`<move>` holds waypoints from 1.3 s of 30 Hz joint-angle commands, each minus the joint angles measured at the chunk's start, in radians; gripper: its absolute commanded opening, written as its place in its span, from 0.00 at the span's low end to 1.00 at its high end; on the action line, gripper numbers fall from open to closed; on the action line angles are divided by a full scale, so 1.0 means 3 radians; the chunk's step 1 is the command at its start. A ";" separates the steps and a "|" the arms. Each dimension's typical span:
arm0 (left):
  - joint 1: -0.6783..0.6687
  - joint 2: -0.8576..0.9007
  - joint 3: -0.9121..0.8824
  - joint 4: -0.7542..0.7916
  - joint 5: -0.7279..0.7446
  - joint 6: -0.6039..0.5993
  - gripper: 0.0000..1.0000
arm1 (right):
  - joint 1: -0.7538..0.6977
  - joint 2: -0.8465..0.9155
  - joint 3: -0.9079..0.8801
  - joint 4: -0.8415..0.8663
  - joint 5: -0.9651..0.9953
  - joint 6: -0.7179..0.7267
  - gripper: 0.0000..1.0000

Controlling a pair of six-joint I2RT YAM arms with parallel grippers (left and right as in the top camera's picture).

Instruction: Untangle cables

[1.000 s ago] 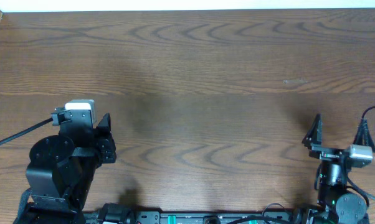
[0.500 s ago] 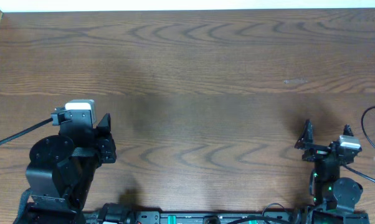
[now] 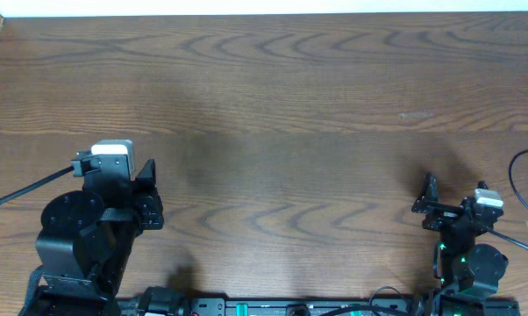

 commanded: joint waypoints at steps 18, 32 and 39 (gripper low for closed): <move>0.0010 -0.0011 0.0038 0.0022 -0.0043 -0.0017 0.42 | 0.0014 0.0429 0.0000 -0.0010 -0.0051 0.0136 0.99; 0.0010 -0.0011 0.0038 0.0057 -0.0045 -0.0013 0.43 | 0.0076 0.0431 0.0000 -0.0011 -0.0039 0.0136 0.99; 0.0010 -0.0011 0.0038 0.0099 -0.0045 0.0009 0.43 | 0.0076 0.0425 -0.0003 -0.0009 -0.0041 0.0136 0.99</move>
